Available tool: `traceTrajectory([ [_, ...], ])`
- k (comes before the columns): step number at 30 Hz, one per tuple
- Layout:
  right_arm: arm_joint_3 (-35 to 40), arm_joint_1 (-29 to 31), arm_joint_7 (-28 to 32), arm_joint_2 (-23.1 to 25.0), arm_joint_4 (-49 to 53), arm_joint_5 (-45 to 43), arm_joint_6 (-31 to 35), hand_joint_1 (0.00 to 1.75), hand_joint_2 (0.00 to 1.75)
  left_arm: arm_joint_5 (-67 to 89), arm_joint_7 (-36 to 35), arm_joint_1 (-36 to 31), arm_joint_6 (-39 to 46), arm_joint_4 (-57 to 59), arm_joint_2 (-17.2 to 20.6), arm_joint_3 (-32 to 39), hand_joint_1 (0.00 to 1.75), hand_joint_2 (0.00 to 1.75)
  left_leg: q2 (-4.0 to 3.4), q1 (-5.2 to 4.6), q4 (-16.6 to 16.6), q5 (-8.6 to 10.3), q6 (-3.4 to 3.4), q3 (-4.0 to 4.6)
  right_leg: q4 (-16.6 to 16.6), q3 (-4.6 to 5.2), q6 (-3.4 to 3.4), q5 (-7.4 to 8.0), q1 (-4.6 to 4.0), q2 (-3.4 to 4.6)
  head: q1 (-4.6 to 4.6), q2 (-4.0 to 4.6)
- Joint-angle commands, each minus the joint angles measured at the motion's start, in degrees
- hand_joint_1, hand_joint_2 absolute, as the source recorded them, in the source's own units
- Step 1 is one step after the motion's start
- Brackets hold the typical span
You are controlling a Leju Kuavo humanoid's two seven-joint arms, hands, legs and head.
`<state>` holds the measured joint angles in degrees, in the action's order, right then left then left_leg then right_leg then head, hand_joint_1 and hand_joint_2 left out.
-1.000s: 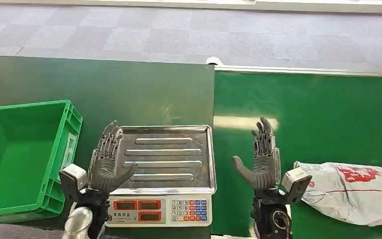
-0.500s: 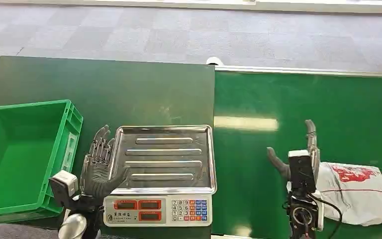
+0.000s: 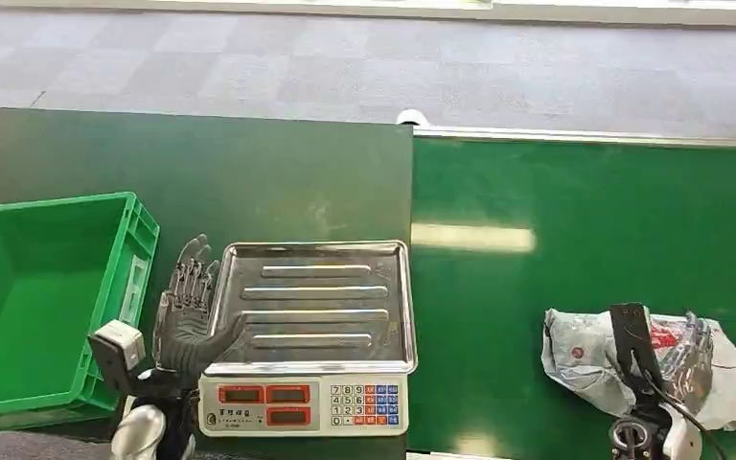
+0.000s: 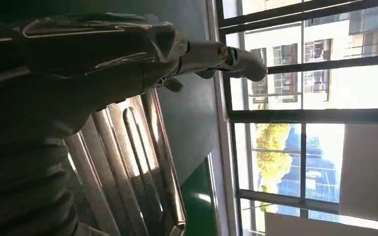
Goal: Moved the parcel from conveyor to table for the left to box.
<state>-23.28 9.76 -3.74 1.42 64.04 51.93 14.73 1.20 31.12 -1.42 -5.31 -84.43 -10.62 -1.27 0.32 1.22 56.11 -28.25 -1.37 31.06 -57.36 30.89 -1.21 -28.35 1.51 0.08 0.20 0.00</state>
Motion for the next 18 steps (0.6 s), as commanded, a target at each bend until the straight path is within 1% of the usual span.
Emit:
traceTrajectory([
  [1, -6.00, 1.98, -0.87, -0.84, -8.56, 0.82, -1.09, 0.00, 1.75, 0.00, -0.47, -1.75, 0.01, 3.22, 0.72, 0.05, 0.00, 1.75, -0.01, -0.03, -0.10, 0.09, 0.11, 0.00, 0.09, 0.01, 0.13, 0.09, -0.01, -0.03, 0.02, 0.00],
  [3, -5.97, 2.09, -0.90, -0.77, -8.51, 0.95, -1.19, 0.00, 1.75, 0.00, -0.47, -1.74, 0.00, 3.24, 0.72, 0.05, 0.00, 1.75, 0.00, -0.01, -0.07, 0.05, 0.07, -0.03, 0.06, -0.01, 0.09, 0.05, -0.01, -0.02, 0.02, 0.00],
  [5, -6.76, 1.93, -3.81, -0.93, -9.05, 3.89, -2.35, 0.00, 1.75, 0.12, -0.65, -1.97, -0.07, 3.53, 0.74, -0.10, 0.00, 1.75, -0.02, 0.00, -0.07, 0.07, 0.09, -0.02, 0.08, 0.00, 0.12, 0.09, -0.03, -0.01, 0.04, 0.00],
  [6, -7.04, 1.68, -4.32, -1.26, -9.74, 4.60, -2.56, 0.00, 1.75, 0.16, -0.68, -2.01, -0.06, 3.60, 0.73, -0.20, 0.00, 1.75, 0.03, -0.02, -0.05, 0.04, 0.06, -0.04, 0.05, -0.03, 0.07, 0.03, 0.00, -0.04, 0.04, 0.00],
  [10, -7.69, 2.06, -4.98, -1.53, -12.56, 6.68, -4.65, 0.00, 1.75, 0.22, -0.84, -1.92, 0.17, 3.47, 1.04, -0.35, 0.00, 1.75, 0.06, -0.01, -0.05, 0.05, 0.07, -0.05, 0.07, -0.05, 0.05, 0.03, -0.01, -0.07, 0.02, 0.00],
  [14, -7.89, 3.14, -5.89, -1.87, -15.90, 8.05, -5.08, 0.00, 1.75, 0.21, -0.98, -2.00, 0.33, 3.70, 1.02, -0.50, 0.00, 1.75, -0.01, 0.01, -0.08, 0.07, 0.10, -0.05, 0.12, -0.07, 0.10, 0.09, -0.04, -0.02, 0.04, 0.00],
  [18, -8.06, 4.12, -5.76, -2.35, -18.83, 8.59, -5.30, 0.00, 1.75, 0.15, -1.11, -1.97, 0.65, 3.49, 1.06, -0.57, 0.00, 1.75, 0.07, 0.01, -0.09, 0.11, 0.11, -0.09, 0.13, -0.11, 0.12, 0.10, -0.04, -0.11, 0.04, 0.00],
])
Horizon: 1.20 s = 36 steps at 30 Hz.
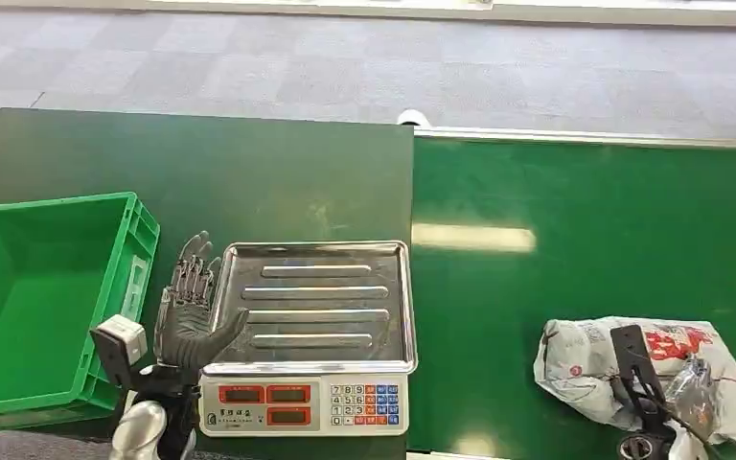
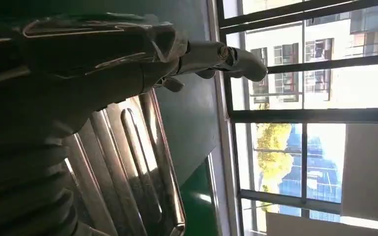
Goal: Moved the parcel from conveyor to table for the left to box.
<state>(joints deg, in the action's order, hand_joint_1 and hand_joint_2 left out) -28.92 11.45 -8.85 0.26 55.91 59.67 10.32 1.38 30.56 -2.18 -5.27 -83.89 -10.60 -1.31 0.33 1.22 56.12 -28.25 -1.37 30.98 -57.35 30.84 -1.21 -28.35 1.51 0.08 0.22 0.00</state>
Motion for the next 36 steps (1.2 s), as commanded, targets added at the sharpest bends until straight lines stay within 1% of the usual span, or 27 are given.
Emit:
traceTrajectory([
  [1, -2.63, 2.71, -0.10, -1.27, -11.34, 0.61, -0.89, 0.00, 1.75, -0.07, -0.58, -1.19, 0.67, 2.91, 1.08, -0.55, 0.00, 1.75, 0.05, 0.01, -0.09, 0.11, 0.09, -0.02, 0.12, -0.06, 0.11, 0.10, -0.05, -0.10, 0.00, 0.00],
  [2, -2.63, 2.71, -0.10, -1.27, -11.34, 0.61, -0.89, 0.70, 1.75, -0.07, -0.58, -1.19, 0.67, 2.91, 1.08, -0.55, 0.00, 1.75, 0.05, 0.01, -0.14, 0.14, 0.12, -0.04, 0.17, -0.08, 0.13, 0.14, -0.05, -0.10, 0.00, 0.00],
  [3, -2.89, 3.29, 1.14, -1.29, -12.83, 0.32, -0.51, 1.41, 1.75, -0.09, -0.61, -1.00, 0.75, 2.62, 1.13, -0.64, 0.00, 1.75, 0.02, 0.02, -0.12, 0.12, 0.11, -0.06, 0.15, -0.10, 0.12, 0.12, -0.05, -0.07, 0.00, 0.00],
  [4, -2.86, 3.39, 1.17, -1.17, -12.93, 0.30, -0.51, 1.59, 1.75, -0.09, -0.61, -0.96, 0.75, 2.62, 1.16, -0.64, 0.00, 1.75, 0.03, 0.01, -0.04, 0.03, 0.06, -0.13, 0.07, -0.16, 0.06, 0.03, -0.03, -0.05, 0.02, 0.00],
  [5, -2.86, 3.39, 1.17, -1.17, -12.93, 0.30, -0.51, 1.64, 1.75, -0.09, -0.61, -0.96, 0.75, 2.62, 1.16, -0.64, 0.00, 1.75, 0.03, 0.01, -0.09, 0.11, 0.11, -0.10, 0.13, -0.12, 0.11, 0.11, -0.04, -0.07, 0.02, 0.00],
  [6, -3.05, 3.72, 1.30, -1.14, -13.46, 0.11, -0.32, 1.62, 1.75, -0.10, -0.61, -0.89, 0.75, 2.45, 1.19, -0.66, 0.00, 1.75, 0.05, 0.02, -0.08, 0.09, 0.09, -0.14, 0.12, -0.17, 0.09, 0.09, -0.04, -0.08, 0.00, 0.00],
  [7, -3.00, 3.70, 1.30, -0.97, -13.60, 0.11, -0.35, 1.54, 1.75, -0.10, -0.62, -0.90, 0.75, 2.43, 1.18, -0.67, 0.00, 1.75, 0.04, 0.01, -0.18, 0.23, 0.17, -0.04, 0.23, -0.08, 0.17, 0.23, -0.06, -0.10, 0.00, 0.00],
  [8, -3.70, 4.48, 2.83, -1.06, -14.95, -1.11, 0.45, 1.50, 1.75, -0.17, -0.68, -0.74, 0.97, 2.13, 1.23, -0.68, 0.00, 1.75, 0.02, 0.01, -0.10, 0.13, 0.11, -0.17, 0.14, -0.24, 0.11, 0.14, -0.04, -0.07, 0.00, 0.00],
  [9, -3.89, 4.88, 3.32, -1.15, -15.72, -1.52, 0.97, 1.43, 1.75, -0.26, -0.73, -0.66, 1.08, 2.04, 1.28, -0.70, 0.00, 1.75, 0.00, 0.01, -0.14, 0.19, 0.14, -0.16, 0.18, -0.19, 0.13, 0.20, -0.05, -0.05, 0.00, 0.00],
  [11, -3.90, 5.34, 3.71, -1.14, -16.09, -1.81, 1.60, 1.50, 1.75, -0.33, -0.77, -0.62, 1.19, 2.03, 1.29, -0.71, 0.00, 1.75, -0.07, 0.03, -0.06, 0.11, 0.10, -0.29, 0.12, -0.31, 0.11, 0.15, -0.06, 0.01, -0.02, 0.00],
  [13, -3.79, 5.57, 3.71, -1.06, -16.11, -1.79, 1.59, 1.48, 1.75, -0.35, -0.77, -0.66, 1.20, 2.04, 1.23, -0.76, 0.00, 1.75, -0.06, 0.02, -0.10, 0.17, 0.10, -0.28, 0.13, -0.24, 0.13, 0.18, -0.05, 0.00, 0.00, 0.00],
  [14, -3.74, 5.68, 3.71, -1.01, -16.11, -1.79, 1.56, 1.41, 1.75, -0.35, -0.78, -0.68, 1.20, 2.05, 1.18, -0.79, 0.00, 1.75, -0.05, 0.01, -0.17, 0.26, 0.14, -0.20, 0.19, -0.22, 0.17, 0.27, -0.06, -0.03, 0.00, 0.00],
  [15, -3.74, 5.68, 3.71, -1.01, -16.11, -1.79, 1.56, 1.45, 1.75, -0.35, -0.78, -0.68, 1.20, 2.05, 1.18, -0.79, 0.00, 1.75, -0.03, 0.02, -0.10, 0.19, 0.11, -0.30, 0.14, -0.27, 0.14, 0.20, -0.06, -0.04, 0.00, 0.00],
  [17, -3.70, 5.99, 3.94, -0.95, -16.35, -2.05, 1.61, 1.47, 1.75, -0.39, -0.82, -0.69, 1.32, 2.08, 1.18, -0.83, 0.00, 1.75, -0.05, 0.03, -0.03, 0.06, 0.06, -0.53, 0.07, -0.46, 0.08, 0.08, -0.05, 0.01, 0.00, 0.00],
  [19, -3.63, 6.29, 4.10, -1.03, -16.79, -2.28, 1.90, 1.47, 1.75, -0.46, -0.85, -0.61, 1.44, 2.00, 1.23, -0.84, 0.00, 1.75, -0.05, 0.04, -0.11, 0.15, 0.09, -0.47, 0.14, -0.45, 0.13, 0.17, -0.07, 0.00, 0.00, 0.00],
  [20, -3.68, 6.40, 4.22, -1.02, -16.86, -2.44, 2.04, 1.50, 1.75, -0.47, -0.85, -0.48, 1.45, 1.92, 1.21, -0.82, 0.00, 1.75, -0.05, 0.05, -0.06, 0.10, 0.08, -0.51, 0.11, -0.51, 0.10, 0.14, -0.08, 0.01, 0.00, 0.00],
  [21, -3.52, 6.32, 4.50, -1.12, -16.89, -2.44, 2.65, 1.48, 1.75, -0.47, -0.85, -0.41, 1.42, 1.93, 1.17, -0.90, 0.00, 1.75, -0.06, 0.05, -0.10, 0.16, 0.11, -0.43, 0.15, -0.43, 0.13, 0.19, -0.08, 0.00, 0.00, 0.00],
  [22, -3.52, 6.32, 4.50, -1.12, -16.89, -2.44, 2.65, 1.50, 1.75, -0.47, -0.85, -0.41, 1.42, 1.93, 1.17, -0.90, 0.00, 1.75, -0.05, 0.06, -0.13, 0.20, 0.13, -0.39, 0.18, -0.40, 0.14, 0.23, -0.09, -0.01, 0.00, 0.00],
  [23, -3.33, 6.23, 4.51, -1.23, -16.89, -2.26, 2.71, 1.43, 1.75, -0.46, -0.85, -0.43, 1.41, 2.05, 1.11, -1.00, 0.00, 1.75, -0.04, 0.06, -0.12, 0.18, 0.12, -0.42, 0.17, -0.43, 0.14, 0.21, -0.09, -0.02, 0.02, 0.00],
  [24, -3.10, 6.16, 4.55, -1.41, -17.01, -2.09, 2.45, 1.47, 1.75, -0.45, -0.85, -0.57, 1.40, 2.26, 1.11, -1.13, 0.00, 1.75, -0.03, 0.06, -0.11, 0.17, 0.12, -0.44, 0.16, -0.45, 0.13, 0.19, -0.09, -0.03, -0.02, 0.00],
  [25, -3.10, 6.16, 4.55, -1.41, -17.01, -2.09, 2.45, 1.47, 1.75, -0.45, -0.85, -0.57, 1.40, 2.26, 1.11, -1.13, 0.00, 1.75, -0.03, 0.06, -0.06, 0.09, 0.09, -0.54, 0.10, -0.54, 0.08, 0.12, -0.07, 0.00, 0.02, 0.00],
  [29, -2.35, 5.90, 4.90, -1.59, -16.23, -1.24, 3.22, 1.68, 1.75, -0.48, -0.84, -0.67, 1.40, 2.44, 1.20, -1.29, 0.00, 1.75, -0.03, 0.06, -0.03, 0.05, 0.06, -0.59, 0.08, -0.60, 0.06, 0.08, -0.07, 0.00, 0.00, 0.00],
  [31, -2.18, 5.86, 5.82, -1.09, -14.54, -1.69, 2.56, 1.68, 1.75, -0.55, -0.79, -0.51, 1.41, 2.32, 1.23, -1.21, 0.00, 1.75, 0.01, 0.06, -0.06, 0.13, 0.09, -0.47, 0.11, -0.50, 0.10, 0.14, -0.08, -0.05, 0.00, 0.00],
  [32, -2.03, 5.73, 5.82, -0.94, -13.77, -1.70, 2.24, 1.71, 1.75, -0.53, -0.80, -0.44, 1.40, 2.23, 1.24, -1.20, 0.00, 1.75, -0.03, 0.05, -0.03, 0.07, 0.07, -0.55, 0.07, -0.56, 0.08, 0.09, -0.06, 0.00, 0.00, 0.00],
  [34, -1.14, 6.09, 6.60, -0.68, -11.29, -1.70, 1.73, 1.68, 1.75, -0.54, -0.80, -0.48, 1.39, 2.26, 1.26, -1.13, 0.00, 1.75, -0.05, 0.05, -0.07, 0.13, 0.10, -0.45, 0.10, -0.45, 0.11, 0.16, -0.07, 0.01, 0.00, 0.00],
  [35, -1.05, 6.36, 6.60, -0.69, -10.93, -1.72, 1.63, 1.73, 1.75, -0.54, -0.80, -0.48, 1.39, 2.26, 1.27, -1.11, 0.00, 1.75, -0.07, 0.03, -0.05, 0.09, 0.08, -0.50, 0.05, -0.49, 0.09, 0.11, -0.04, 0.03, 0.00, 0.00],
  [36, 0.02, 5.81, 6.84, -0.45, -7.76, -1.35, 1.18, 1.73, 1.75, -0.54, -0.83, -0.37, 1.36, 2.13, 1.29, -1.01, 0.00, 1.75, -0.13, 0.02, -0.09, 0.16, 0.11, -0.39, 0.07, -0.36, 0.12, 0.20, -0.04, 0.08, 0.00, 0.00],
])
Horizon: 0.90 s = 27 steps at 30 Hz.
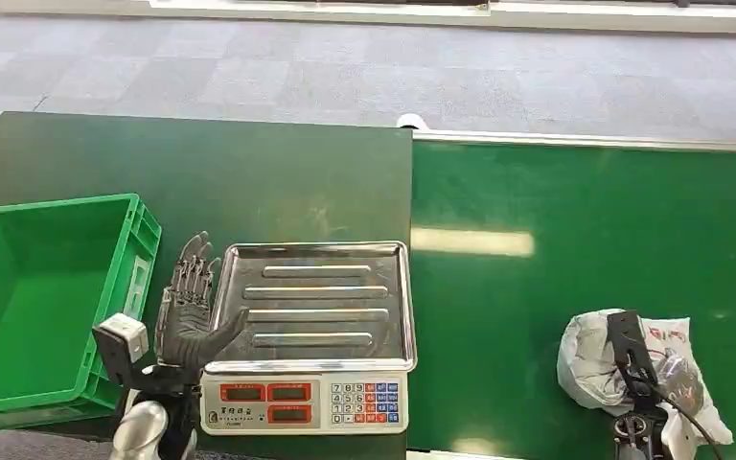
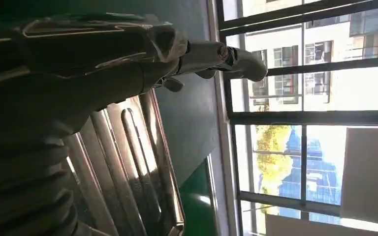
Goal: Moved the parcel from conveyor to table for the left to box.
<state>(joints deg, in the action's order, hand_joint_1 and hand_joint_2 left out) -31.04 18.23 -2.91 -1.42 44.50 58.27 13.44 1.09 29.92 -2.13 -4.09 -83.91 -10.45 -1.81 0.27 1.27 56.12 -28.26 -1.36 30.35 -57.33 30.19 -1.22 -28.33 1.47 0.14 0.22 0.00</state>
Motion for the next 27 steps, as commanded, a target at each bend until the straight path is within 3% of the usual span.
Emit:
traceTrajectory([
  [1, 2.86, -1.18, 0.93, 1.54, 6.24, 0.01, -2.37, 1.69, 1.75, -0.26, -0.16, -0.19, 0.19, 1.86, 1.14, -0.37, 0.00, 1.75, -0.06, -0.03, -0.05, 0.16, 0.10, 0.28, 0.03, 0.31, 0.14, 0.17, -0.01, 0.01, 0.00, 0.00],
  [14, 21.67, 3.64, -2.09, -0.07, 25.52, 8.58, -7.25, 1.57, 1.75, 0.10, 1.02, 0.79, -0.19, 1.21, 1.14, 0.53, 0.00, 1.75, -0.41, -0.14, 0.05, 0.04, 0.09, 0.54, -0.21, 0.76, 0.11, 0.14, 0.10, 0.37, 0.02, 0.00],
  [15, 24.24, 4.40, -0.34, -0.51, 26.48, 9.13, -7.47, 1.54, 1.75, 0.23, 1.18, 0.72, -0.16, 1.29, 1.22, 0.55, 0.00, 1.75, -0.32, -0.12, 0.05, 0.03, 0.07, 0.56, -0.20, 0.70, 0.09, 0.12, 0.09, 0.30, 0.02, 0.00],
  [27, 47.94, 18.94, 3.30, -2.61, 28.05, 7.95, -9.11, 1.45, 1.75, 0.46, 2.77, -1.85, 0.16, 5.37, 1.48, -0.22, 0.00, 1.75, -0.26, -0.11, 0.03, 0.10, 0.07, 0.72, -0.18, 0.88, 0.08, 0.12, 0.08, 0.25, 0.00, 0.00],
])
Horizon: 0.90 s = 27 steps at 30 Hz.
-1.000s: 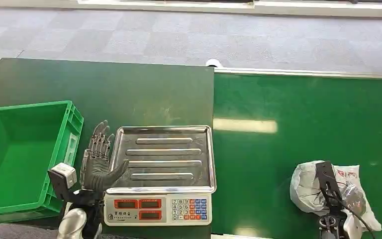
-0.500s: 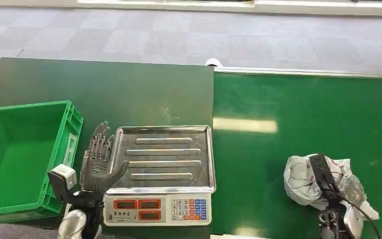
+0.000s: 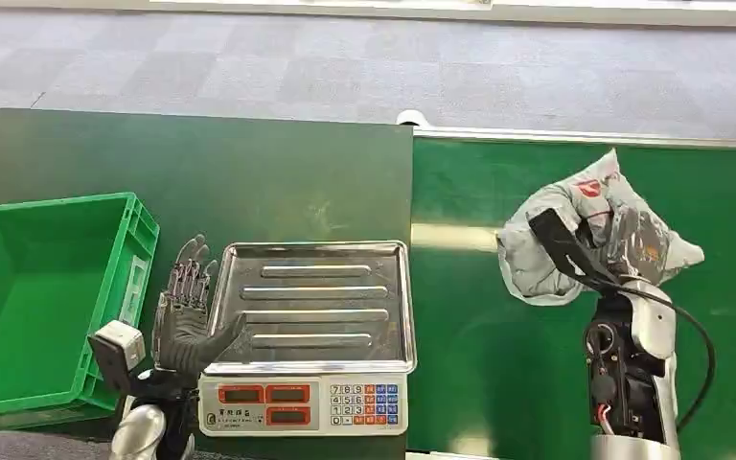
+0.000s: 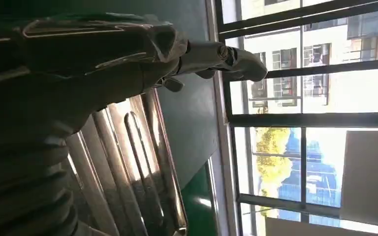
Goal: Moved the parcel from conveyor to table for the left to box.
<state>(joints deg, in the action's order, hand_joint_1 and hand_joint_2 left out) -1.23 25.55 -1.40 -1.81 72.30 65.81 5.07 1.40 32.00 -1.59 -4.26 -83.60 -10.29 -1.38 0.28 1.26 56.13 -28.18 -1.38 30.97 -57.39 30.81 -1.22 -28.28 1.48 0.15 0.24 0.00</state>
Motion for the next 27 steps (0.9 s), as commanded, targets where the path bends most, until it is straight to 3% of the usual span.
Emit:
traceTrajectory([
  [1, 19.09, 12.49, 1.64, -1.88, -0.30, 0.31, -0.79, 1.45, 1.75, 0.15, 0.75, -2.58, 0.39, 5.28, 1.33, -0.71, 0.00, 1.75, -0.33, -0.10, 0.03, 0.03, 0.09, 0.14, -0.13, 0.32, 0.11, 0.09, 0.07, 0.29, -0.02, 0.00],
  [5, 27.27, 17.26, 1.21, -2.08, -3.27, -0.07, -2.54, 1.43, 1.75, -0.08, 1.04, -3.46, 0.58, 6.37, 1.68, -1.20, 0.00, 1.75, -0.30, -0.08, 0.02, 0.06, 0.10, 0.17, -0.11, 0.33, 0.13, 0.12, 0.04, 0.24, 0.00, 0.00],
  [11, 27.80, 17.13, 0.84, -2.66, -3.24, -0.58, -2.19, 1.43, 1.75, -0.13, 1.08, -3.38, 0.61, 6.35, 1.72, -1.23, 0.00, 1.75, -0.10, -0.04, -0.04, 0.09, 0.12, 0.15, 0.00, 0.22, 0.12, 0.11, 0.00, 0.06, -0.02, 0.00],
  [16, 36.94, 19.21, 5.88, -3.39, -6.40, -3.60, -4.19, 1.43, 1.75, -0.76, 2.02, -3.99, 0.37, 9.65, 1.57, -2.16, 0.00, 1.75, -0.18, -0.08, -0.03, 0.07, 0.11, 0.17, -0.03, 0.22, 0.10, 0.11, 0.05, 0.14, -0.02, 0.00],
  [21, 51.68, 19.97, 13.77, -2.22, -13.11, -18.55, -10.97, 1.47, 1.75, -1.74, 3.58, -7.55, 0.22, 15.04, 1.73, -4.25, 0.00, 1.75, -0.11, -0.03, -0.09, 0.07, 0.03, 0.07, 0.02, 0.14, 0.11, 0.09, 0.01, 0.08, -0.02, 0.00],
  [27, 63.79, 21.69, 15.07, 1.35, -21.10, -28.38, -15.73, 1.48, 1.75, -2.77, 3.09, -9.72, 1.18, 15.81, 2.40, -5.25, 0.00, 1.75, -0.19, 0.00, -0.10, 0.08, 0.08, 0.12, -0.03, 0.21, 0.14, 0.13, -0.04, 0.18, -0.02, 0.00],
])
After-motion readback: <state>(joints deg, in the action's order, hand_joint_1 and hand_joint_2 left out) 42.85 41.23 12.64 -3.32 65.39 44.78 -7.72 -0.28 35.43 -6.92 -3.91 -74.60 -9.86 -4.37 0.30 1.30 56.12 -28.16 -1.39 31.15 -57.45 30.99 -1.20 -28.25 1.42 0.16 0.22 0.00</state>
